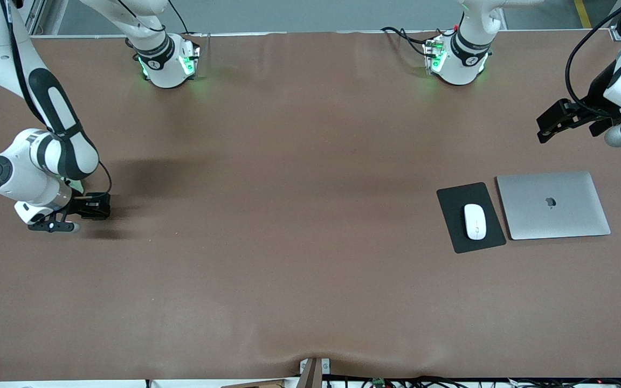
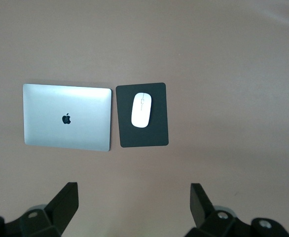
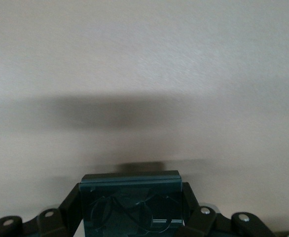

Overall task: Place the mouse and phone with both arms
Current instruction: 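Carry the black phone with the right gripper toward the green plush toy, then lower the phone beside the plush toy and open the right gripper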

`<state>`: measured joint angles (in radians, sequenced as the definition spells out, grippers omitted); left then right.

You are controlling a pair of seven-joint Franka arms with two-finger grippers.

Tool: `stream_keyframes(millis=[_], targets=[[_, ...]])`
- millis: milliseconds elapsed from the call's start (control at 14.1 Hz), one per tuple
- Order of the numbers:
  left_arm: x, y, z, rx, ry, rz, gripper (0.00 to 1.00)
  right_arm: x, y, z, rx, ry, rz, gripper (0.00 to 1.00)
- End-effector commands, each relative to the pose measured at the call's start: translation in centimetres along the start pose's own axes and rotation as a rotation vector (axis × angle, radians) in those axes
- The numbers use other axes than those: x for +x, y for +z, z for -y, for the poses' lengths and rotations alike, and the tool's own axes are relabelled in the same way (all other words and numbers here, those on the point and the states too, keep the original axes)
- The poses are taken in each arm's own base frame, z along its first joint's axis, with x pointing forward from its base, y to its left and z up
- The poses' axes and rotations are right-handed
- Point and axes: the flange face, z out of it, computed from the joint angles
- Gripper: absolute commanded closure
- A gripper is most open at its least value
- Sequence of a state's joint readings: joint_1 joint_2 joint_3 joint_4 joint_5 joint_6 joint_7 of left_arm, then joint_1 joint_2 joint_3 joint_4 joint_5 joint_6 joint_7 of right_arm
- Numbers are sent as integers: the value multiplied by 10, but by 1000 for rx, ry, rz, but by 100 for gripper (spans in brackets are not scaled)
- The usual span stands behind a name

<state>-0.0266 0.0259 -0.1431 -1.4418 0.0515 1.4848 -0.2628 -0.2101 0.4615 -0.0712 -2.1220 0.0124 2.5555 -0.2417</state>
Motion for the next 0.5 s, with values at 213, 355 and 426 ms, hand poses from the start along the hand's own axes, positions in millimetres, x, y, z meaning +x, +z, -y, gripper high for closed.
stream_keyframes(millis=[213,355,426], targets=[[-5,-5,3,-10,5,5,0,-11,26,-7,18,9,40,80],[-5,-6,2,-15,5,3,0,-10,28,-7,19,14,43,0],[-5,-5,2,-17,5,5,0,-8,23,-6,20,16,45,0]])
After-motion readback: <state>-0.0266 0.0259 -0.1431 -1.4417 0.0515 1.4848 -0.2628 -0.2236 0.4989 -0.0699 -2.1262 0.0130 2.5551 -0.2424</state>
